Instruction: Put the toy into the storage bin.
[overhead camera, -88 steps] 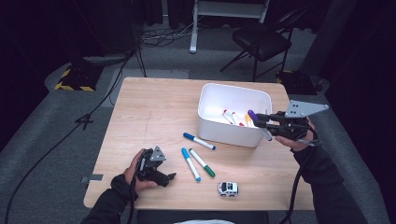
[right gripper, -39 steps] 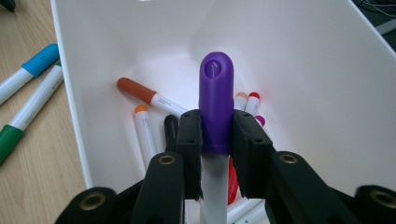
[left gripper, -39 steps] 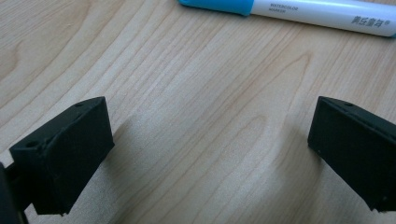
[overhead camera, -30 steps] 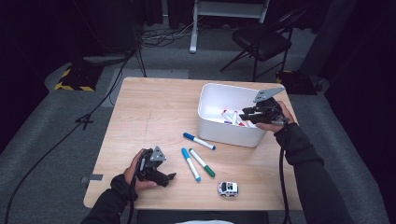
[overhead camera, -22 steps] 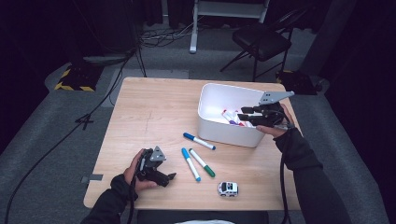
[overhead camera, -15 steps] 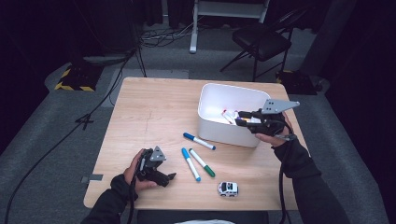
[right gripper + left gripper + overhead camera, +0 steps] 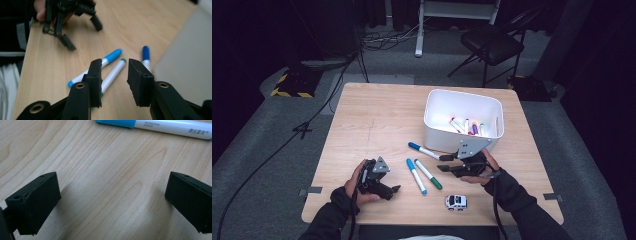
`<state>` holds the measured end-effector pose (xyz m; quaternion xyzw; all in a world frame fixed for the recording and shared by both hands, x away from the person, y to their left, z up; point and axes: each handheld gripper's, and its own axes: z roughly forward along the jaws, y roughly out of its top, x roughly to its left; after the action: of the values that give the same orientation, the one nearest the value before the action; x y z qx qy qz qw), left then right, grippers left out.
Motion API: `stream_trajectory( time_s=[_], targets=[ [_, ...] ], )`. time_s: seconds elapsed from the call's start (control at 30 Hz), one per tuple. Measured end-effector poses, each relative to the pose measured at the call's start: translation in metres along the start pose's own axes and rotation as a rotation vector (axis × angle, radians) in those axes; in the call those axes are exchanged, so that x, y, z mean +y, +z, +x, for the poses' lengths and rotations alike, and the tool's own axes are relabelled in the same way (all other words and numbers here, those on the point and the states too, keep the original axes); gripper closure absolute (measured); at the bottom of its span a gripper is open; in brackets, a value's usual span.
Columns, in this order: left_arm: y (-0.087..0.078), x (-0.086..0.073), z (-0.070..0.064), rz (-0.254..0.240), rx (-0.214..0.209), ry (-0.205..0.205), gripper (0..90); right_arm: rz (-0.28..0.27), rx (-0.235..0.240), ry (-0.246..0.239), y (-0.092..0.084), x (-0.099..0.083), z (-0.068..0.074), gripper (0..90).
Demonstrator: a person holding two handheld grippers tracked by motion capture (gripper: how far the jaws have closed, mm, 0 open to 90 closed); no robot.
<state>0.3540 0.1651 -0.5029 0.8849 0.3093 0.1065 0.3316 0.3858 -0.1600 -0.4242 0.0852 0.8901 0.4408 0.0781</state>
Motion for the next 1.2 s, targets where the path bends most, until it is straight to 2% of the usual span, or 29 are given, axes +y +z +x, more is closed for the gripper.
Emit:
stream_trajectory(
  time_s=[0.13, 0.27, 0.37, 0.47, 0.57, 0.77, 0.87, 0.93, 1.2],
  targets=[
    [0.0, 0.0, 0.0, 0.0, 0.0, 0.0, 0.2, 0.066, 0.053, 0.012, 0.023, -0.011, 0.007, 61.6],
    [0.0, 0.0, 0.0, 0.0, 0.0, 0.0, 0.2, 0.119, 0.082, 0.022, 0.039, -0.021, 0.012, 59.8],
    [0.0, 0.0, 0.0, 0.0, 0.0, 0.0, 0.2, 0.154, 0.083, 0.014, 0.046, -0.028, 0.012, 58.7],
    [0.0, 0.0, 0.0, 0.0, 0.0, 0.0, 0.2, 0.171, 0.087, 0.035, 0.051, -0.033, 0.011, 58.6],
    [0.0, 0.0, 0.0, 0.0, 0.0, -0.001, 0.2, 0.199, 0.081, 0.035, 0.056, -0.038, 0.009, 58.5],
    [0.0, 0.0, 0.0, 0.0, 0.0, -0.001, 0.2, 0.186, 0.071, 0.04, 0.053, -0.043, 0.006, 66.7],
    [0.0, 0.0, 0.0, 0.0, 0.0, -0.001, 0.2, 0.193, 0.049, 0.033, 0.052, -0.043, 0.005, 71.6],
    [0.0, 0.0, 0.0, 0.0, 0.0, 0.0, 0.2, 0.19, 0.043, 0.048, 0.05, -0.044, 0.005, 74.6],
    [0.0, 0.0, 0.0, 0.0, 0.0, -0.001, 0.2, 0.176, 0.011, 0.072, 0.039, -0.055, -0.002, 75.3]
  ],
)
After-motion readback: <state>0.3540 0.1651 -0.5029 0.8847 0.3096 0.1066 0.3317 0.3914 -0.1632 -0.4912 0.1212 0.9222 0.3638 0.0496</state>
